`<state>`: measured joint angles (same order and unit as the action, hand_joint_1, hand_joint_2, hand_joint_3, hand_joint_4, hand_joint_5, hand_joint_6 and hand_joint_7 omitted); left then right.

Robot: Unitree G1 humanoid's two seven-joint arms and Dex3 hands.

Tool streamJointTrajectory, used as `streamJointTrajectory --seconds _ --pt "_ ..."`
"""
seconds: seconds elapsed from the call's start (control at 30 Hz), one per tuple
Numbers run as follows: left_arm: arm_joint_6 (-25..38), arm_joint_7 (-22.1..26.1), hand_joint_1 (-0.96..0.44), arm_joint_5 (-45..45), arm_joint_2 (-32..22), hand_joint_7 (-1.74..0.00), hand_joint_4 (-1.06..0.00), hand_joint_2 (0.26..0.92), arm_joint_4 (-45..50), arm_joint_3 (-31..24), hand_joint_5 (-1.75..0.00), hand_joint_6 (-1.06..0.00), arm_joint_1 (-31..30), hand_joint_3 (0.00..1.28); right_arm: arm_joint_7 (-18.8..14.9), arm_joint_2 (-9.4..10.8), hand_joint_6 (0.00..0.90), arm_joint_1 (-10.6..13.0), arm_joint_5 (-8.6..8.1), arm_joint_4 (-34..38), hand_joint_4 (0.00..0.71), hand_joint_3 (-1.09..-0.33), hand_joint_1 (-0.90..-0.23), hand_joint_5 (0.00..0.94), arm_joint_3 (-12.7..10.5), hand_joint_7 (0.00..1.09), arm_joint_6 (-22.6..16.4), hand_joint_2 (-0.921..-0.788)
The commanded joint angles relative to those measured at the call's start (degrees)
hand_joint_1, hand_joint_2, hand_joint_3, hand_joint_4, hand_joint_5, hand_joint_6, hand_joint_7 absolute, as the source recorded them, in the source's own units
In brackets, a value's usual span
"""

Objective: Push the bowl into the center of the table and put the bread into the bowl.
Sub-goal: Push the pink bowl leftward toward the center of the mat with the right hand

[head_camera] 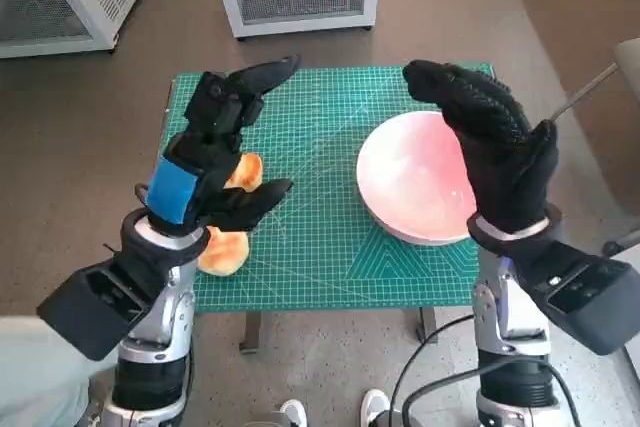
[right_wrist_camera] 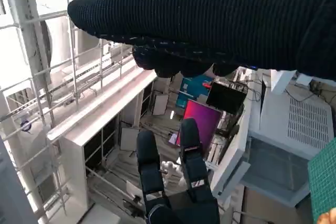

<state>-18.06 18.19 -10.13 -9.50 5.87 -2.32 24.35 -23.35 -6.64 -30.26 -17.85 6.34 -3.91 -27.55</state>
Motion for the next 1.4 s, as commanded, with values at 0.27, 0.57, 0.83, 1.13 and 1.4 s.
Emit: streamJointTrajectory --seconds 0.27,0.57,0.83,1.13,1.4 --pt "0.8 -0.2 -0.51 -0.9 0.3 -0.81 0.0 0.921 1.6 0.0 -0.57 0.0 -0.9 0.4 -3.2 -2.6 0.127 -0.6 -2.11 8.4 0.509 -0.471 -0.36 0.02 -4.5 0.69 -3.2 -0.921" --pt "0.8 -0.4 -0.51 -0.7 0.4 -0.81 0.0 0.921 1.6 0.1 -0.57 0.0 -1.1 0.4 -2.3 -4.7 0.14 -4.6 -1.49 21.1 0.507 -0.478 -0.362 0.014 -8.9 0.67 -8.3 -0.921" --pt "0.9 -0.3 -0.5 -0.8 0.4 -0.8 0.0 0.921 1.6 -0.1 -0.57 0.0 -1.2 0.4 -0.4 -7.0 0.152 -8.2 -0.45 33.7 0.497 -0.483 -0.374 0.007 -12.4 0.66 -12.7 -0.921" --pt "0.6 -0.5 -0.5 -0.6 0.6 -0.8 0.0 0.921 1.4 0.0 -0.57 0.0 -1.3 0.4 5.6 -10.0 0.111 -12.3 0.81 49.5 0.452 -0.534 -0.331 0.001 -16.3 0.63 -13.9 -0.921" --pt "0.3 -0.5 -0.5 -0.5 0.8 -0.8 0.0 0.921 0.9 0.1 -0.56 0.0 -1.1 0.4 8.1 -10.6 0.134 -14.5 -1.68 58.2 0.448 -0.55 -0.303 0.011 -19.6 0.62 -8.0 -0.921"
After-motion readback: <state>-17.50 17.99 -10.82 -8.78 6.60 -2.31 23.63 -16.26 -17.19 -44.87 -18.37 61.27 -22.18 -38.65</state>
